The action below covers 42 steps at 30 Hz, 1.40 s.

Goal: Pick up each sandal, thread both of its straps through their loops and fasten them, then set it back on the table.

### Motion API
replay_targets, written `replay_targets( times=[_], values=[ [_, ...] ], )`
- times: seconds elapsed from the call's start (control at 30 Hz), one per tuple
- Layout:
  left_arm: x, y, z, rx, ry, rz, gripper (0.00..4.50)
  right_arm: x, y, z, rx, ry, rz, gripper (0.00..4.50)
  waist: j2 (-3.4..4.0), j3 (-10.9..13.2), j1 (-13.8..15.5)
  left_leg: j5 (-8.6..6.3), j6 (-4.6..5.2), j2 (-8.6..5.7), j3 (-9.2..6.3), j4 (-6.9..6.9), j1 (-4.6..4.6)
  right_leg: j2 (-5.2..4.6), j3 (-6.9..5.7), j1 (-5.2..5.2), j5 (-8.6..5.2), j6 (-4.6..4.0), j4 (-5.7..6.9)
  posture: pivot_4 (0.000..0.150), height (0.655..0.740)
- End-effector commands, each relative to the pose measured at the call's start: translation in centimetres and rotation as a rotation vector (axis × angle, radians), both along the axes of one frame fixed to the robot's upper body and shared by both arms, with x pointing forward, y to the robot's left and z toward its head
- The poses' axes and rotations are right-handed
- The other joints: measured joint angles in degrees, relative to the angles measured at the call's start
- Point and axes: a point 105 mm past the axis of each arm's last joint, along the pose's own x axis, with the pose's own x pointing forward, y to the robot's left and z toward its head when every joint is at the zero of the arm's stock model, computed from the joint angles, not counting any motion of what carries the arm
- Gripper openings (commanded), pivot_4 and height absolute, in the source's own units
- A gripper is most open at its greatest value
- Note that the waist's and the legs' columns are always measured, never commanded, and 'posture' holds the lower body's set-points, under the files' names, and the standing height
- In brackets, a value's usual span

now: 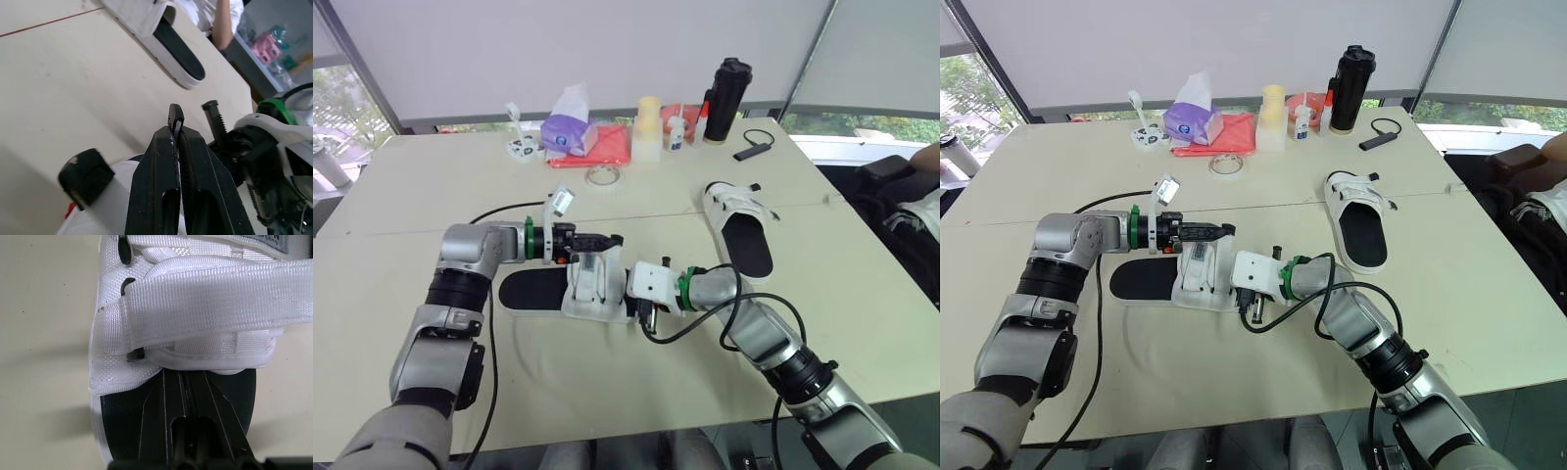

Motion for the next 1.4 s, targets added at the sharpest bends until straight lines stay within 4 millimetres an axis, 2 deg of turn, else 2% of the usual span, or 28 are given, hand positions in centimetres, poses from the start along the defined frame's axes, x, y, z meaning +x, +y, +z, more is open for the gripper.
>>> replay_targets(
  times=[0.03, 0.4, 0.5, 0.73, 1.0, 1.4],
  values=[
    [0.6, 0.5, 1.3, -0.027, -0.069, 0.033, 0.05, -0.5, -0.7, -1.8, -0.050, 0.067, -0.014, 0.00, 0.00, 0.0, 0.0, 0.00, 0.00, 0.00, 0.00, 0.00, 0.00, 0.00, 0.00, 0.00, 0.00, 0.00, 0.00, 0.150, 0.7400],
    [0.9, 0.4, 0.0, 0.003, -0.043, 0.041, 0.05, -0.6, -0.7, -1.8, -0.050, 0.067, -0.014, 0.00, 0.00, 0.0, 0.1, 0.00, 0.00, 0.00, 0.00, 0.01, 0.00, 0.00, 0.00, 0.01, 0.00, 0.00, 0.00, 0.150, 0.7400],
    [0.7, 0.5, -1.3, 0.065, -0.005, 0.042, 0.05, -0.7, -0.8, -1.9, -0.052, 0.069, -0.016, 0.00, 0.00, 0.0, 0.1, 0.00, 0.00, -0.01, 0.00, 0.01, 0.00, 0.00, 0.00, 0.02, 0.00, 0.00, 0.00, 0.150, 0.7400],
    [0.7, 0.9, -2.8, 0.100, 0.128, 0.128, 0.05, -0.8, -0.8, -1.9, -0.052, 0.072, -0.016, 0.00, 0.00, 0.0, 0.1, 0.00, 0.00, -0.01, 0.00, 0.01, 0.07, 0.00, 0.00, 0.09, 0.00, 0.01, 0.00, 0.150, 0.7400],
    [0.0, 2.6, -5.7, 0.181, 0.261, 0.236, 0.05, -0.8, -0.5, -2.0, -0.048, 0.072, -0.013, 0.00, 0.02, -0.2, -0.1, 0.00, 0.00, -0.01, -0.01, 0.01, 0.18, 0.00, 0.00, 0.20, -0.01, 0.01, 0.00, 0.150, 0.7400],
    [-0.3, 3.0, -6.1, 0.190, 0.283, 0.273, 0.05, -0.6, -0.5, -1.9, -0.049, 0.070, -0.008, 0.00, 0.05, -0.3, -0.3, 0.00, 0.00, 0.00, -0.01, -0.02, 0.19, 0.00, 0.00, 0.19, -0.01, 0.01, 0.00, 0.150, 0.7400]
  ],
)
